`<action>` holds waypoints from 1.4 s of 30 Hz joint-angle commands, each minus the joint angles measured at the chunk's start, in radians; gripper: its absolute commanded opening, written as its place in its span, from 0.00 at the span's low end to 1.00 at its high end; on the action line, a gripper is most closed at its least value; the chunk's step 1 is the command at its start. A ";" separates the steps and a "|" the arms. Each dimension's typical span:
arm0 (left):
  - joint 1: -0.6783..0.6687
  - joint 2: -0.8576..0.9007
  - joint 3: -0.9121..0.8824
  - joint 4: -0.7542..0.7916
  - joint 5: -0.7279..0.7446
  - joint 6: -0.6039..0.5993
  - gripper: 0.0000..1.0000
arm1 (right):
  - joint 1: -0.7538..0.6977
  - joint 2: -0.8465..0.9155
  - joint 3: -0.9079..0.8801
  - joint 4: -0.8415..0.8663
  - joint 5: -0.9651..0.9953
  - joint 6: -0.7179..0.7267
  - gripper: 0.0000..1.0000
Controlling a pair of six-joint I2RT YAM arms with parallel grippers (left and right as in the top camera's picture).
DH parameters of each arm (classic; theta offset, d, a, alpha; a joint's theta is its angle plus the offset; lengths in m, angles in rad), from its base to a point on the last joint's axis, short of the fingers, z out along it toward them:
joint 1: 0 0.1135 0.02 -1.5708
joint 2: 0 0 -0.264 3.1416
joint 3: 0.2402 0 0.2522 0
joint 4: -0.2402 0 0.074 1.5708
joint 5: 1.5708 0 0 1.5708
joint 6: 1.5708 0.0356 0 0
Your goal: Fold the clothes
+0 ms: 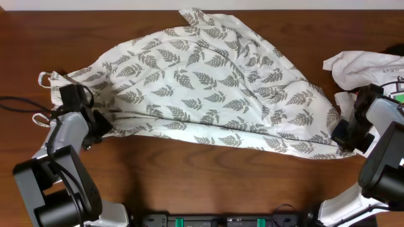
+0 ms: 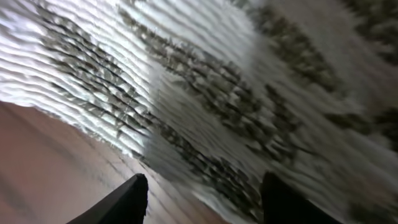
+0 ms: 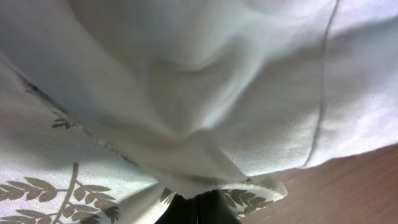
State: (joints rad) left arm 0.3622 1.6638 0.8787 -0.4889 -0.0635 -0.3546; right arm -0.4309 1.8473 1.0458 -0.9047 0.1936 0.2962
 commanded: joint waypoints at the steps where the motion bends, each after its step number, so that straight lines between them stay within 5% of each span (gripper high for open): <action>1: 0.022 0.016 -0.026 0.005 -0.001 0.021 0.59 | -0.013 0.061 -0.043 0.015 -0.029 -0.006 0.01; 15: 0.229 0.016 -0.042 -0.165 -0.040 -0.092 0.59 | -0.013 0.061 -0.043 0.026 -0.030 -0.010 0.01; 25: 0.230 0.016 -0.042 -0.137 -0.007 -0.092 0.60 | -0.013 0.061 -0.043 0.044 -0.125 -0.066 0.01; 30: 0.230 0.016 -0.042 -0.111 0.061 -0.066 0.72 | -0.013 0.061 -0.042 0.068 -0.205 -0.115 0.01; 42: 0.230 0.016 -0.042 -0.116 0.060 -0.066 0.72 | 0.013 0.056 -0.036 0.033 -0.229 -0.122 0.01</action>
State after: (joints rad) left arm 0.5877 1.6615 0.8551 -0.6018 -0.0059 -0.4225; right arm -0.4423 1.8378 1.0481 -0.8768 0.0963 0.1925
